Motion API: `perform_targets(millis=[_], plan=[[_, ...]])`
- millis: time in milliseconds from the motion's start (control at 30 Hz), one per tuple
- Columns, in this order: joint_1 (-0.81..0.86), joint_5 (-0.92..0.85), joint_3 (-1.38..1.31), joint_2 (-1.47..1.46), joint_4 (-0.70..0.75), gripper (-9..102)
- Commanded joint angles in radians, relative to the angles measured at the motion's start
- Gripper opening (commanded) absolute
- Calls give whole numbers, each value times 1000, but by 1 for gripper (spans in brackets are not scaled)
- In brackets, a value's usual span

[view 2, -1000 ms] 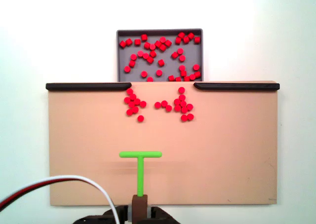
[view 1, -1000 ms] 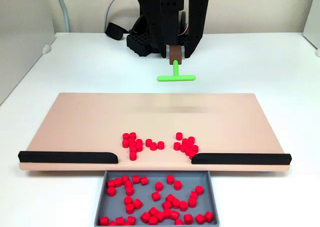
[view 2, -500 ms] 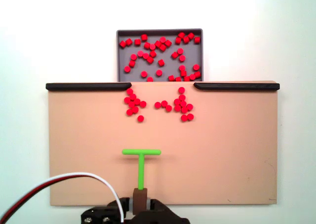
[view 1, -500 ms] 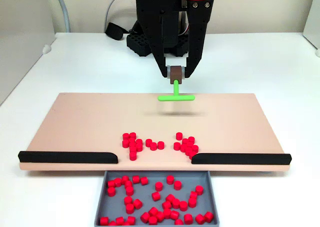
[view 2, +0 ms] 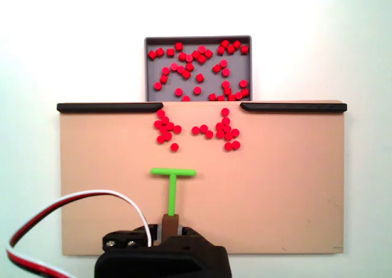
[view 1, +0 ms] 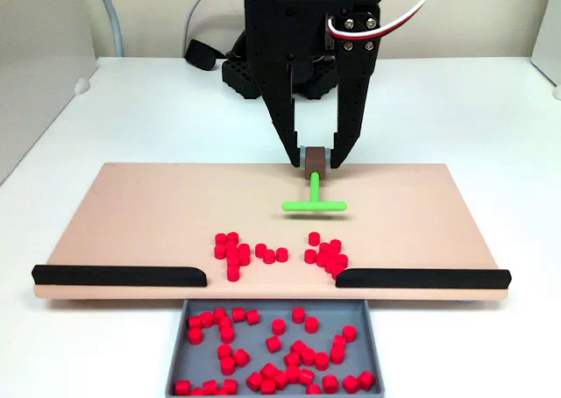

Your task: Gather the bottom side granules

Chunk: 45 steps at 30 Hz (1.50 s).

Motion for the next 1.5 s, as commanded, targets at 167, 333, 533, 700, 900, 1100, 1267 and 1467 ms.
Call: perform_targets(millis=[167, 333, 533, 700, 900, 1100, 1267, 1467], plan=[[-11, 6, -5, -34, -32, 4], [-12, 8, -5, -48, -40, 4], [-11, 6, -18, -75, -40, 4], [-5, -3, -35, -95, -40, 4], [0, -6, -71, -129, -40, 4], [2, -8, -114, -167, -40, 4], [6, -17, -144, -192, -40, 4], [17, -35, -179, -224, -40, 4]])
